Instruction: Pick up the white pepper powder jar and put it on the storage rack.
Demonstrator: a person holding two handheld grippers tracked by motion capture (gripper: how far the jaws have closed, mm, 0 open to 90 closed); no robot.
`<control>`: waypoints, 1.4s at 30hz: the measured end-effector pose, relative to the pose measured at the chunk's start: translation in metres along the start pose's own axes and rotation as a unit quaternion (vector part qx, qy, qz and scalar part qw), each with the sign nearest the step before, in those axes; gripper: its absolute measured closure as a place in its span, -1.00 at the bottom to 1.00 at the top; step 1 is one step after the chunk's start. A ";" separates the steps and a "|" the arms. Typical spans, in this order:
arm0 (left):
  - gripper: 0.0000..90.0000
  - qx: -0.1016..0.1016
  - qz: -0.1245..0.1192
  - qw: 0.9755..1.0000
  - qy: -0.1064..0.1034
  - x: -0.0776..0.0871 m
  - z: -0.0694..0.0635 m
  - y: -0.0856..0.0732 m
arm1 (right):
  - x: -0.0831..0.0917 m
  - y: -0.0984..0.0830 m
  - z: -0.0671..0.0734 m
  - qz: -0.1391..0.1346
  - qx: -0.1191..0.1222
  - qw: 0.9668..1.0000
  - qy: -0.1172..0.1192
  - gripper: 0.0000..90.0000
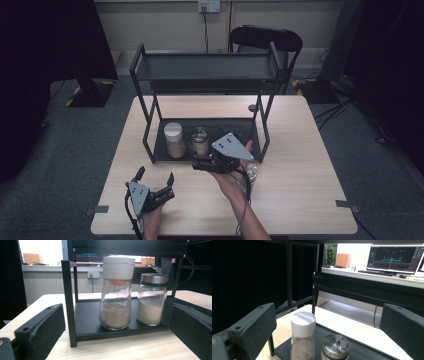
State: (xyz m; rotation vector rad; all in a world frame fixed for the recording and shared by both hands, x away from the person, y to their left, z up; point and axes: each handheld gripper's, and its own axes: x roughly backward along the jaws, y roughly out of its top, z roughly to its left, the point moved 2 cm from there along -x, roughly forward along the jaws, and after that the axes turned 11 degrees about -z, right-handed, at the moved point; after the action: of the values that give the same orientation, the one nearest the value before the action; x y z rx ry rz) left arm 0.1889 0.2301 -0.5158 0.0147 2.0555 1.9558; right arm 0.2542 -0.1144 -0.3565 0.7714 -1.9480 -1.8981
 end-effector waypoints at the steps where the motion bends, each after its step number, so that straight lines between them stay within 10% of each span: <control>1: -1.00 0.000 0.000 1.000 0.000 0.000 0.000 0.000 | 0.002 0.001 -0.001 -0.002 0.001 1.000 -0.002 -1.00; 42: -1.00 -0.003 0.002 1.000 0.001 -0.001 -0.001 0.000 | 0.074 -0.017 -0.045 -0.008 -0.014 0.997 -0.079 -1.00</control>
State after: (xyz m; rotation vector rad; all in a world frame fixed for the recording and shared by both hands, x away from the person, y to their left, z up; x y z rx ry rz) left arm 0.1892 0.2292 -0.5152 0.0155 2.0527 1.9646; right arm 0.2232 -0.1929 -0.3805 0.6492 -2.0074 -2.0471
